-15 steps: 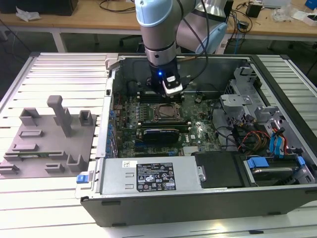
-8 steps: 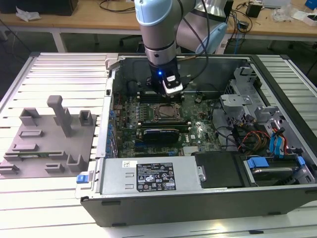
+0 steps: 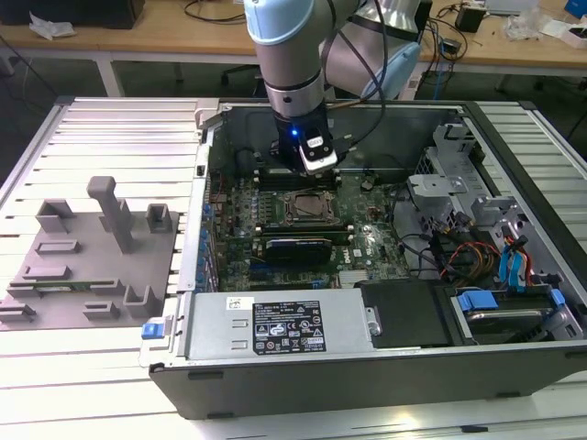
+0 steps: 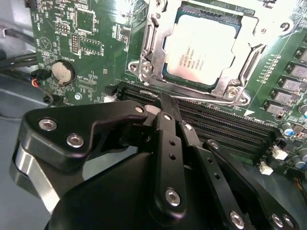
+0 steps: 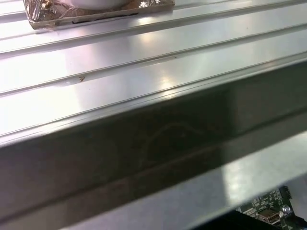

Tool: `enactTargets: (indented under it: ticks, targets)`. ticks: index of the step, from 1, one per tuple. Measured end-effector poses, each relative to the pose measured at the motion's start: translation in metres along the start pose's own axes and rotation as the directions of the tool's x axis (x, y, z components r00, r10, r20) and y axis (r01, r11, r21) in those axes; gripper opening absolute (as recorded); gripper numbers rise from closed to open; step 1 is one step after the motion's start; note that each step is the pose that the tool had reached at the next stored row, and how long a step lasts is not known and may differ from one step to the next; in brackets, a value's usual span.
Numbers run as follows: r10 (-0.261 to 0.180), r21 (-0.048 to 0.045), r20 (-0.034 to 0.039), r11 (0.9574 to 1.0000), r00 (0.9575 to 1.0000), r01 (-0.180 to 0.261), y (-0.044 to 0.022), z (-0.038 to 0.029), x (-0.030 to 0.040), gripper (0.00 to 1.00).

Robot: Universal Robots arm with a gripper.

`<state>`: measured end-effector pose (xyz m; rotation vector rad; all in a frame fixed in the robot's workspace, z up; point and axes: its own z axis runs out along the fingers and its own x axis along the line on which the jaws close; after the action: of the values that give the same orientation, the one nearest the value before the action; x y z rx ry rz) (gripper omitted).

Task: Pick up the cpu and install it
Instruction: 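Install the first cpu locking lever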

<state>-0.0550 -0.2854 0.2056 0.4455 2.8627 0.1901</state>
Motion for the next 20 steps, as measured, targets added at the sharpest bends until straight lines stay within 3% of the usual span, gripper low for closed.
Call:
enactTargets:
  ticks: [1,4,8,11,20]
  targets:
    - [-0.001,-0.0055,0.0117,1.0,0.9999,0.001,-0.0005,-0.0001,0.0015,0.11]
    - [-0.002,-0.0138,0.0307,0.9999,0.9995,0.002,-0.0013,-0.0002,0.0041,0.11]
    - [-0.003,-0.0181,0.0437,0.9998,0.999,0.004,-0.0027,-0.0005,0.0083,0.11]
    - [-0.003,-0.0199,0.0491,0.9998,0.9988,0.004,-0.0035,0.0,0.0106,0.11]
    - [0.006,-0.0157,0.0514,0.9999,0.9987,-0.006,-0.0037,0.0015,0.0109,0.11]
